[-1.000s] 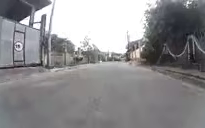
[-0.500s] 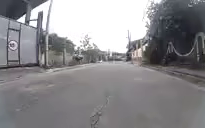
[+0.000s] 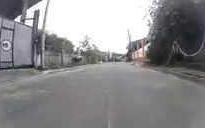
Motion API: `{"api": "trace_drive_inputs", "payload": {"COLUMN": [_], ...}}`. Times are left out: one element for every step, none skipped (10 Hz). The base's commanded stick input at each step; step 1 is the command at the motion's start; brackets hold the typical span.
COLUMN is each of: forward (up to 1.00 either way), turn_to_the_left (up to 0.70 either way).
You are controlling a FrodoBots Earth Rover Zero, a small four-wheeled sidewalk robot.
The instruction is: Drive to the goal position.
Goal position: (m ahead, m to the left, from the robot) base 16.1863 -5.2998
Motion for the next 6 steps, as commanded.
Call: {"api": "trace_drive_inputs", "payload": {"forward": [1.0,1.0,1.0,1.0,1.0,1.0], "turn_to_the_left": [0.05,0.05,0.05,0.05,0.05,0.05]}}
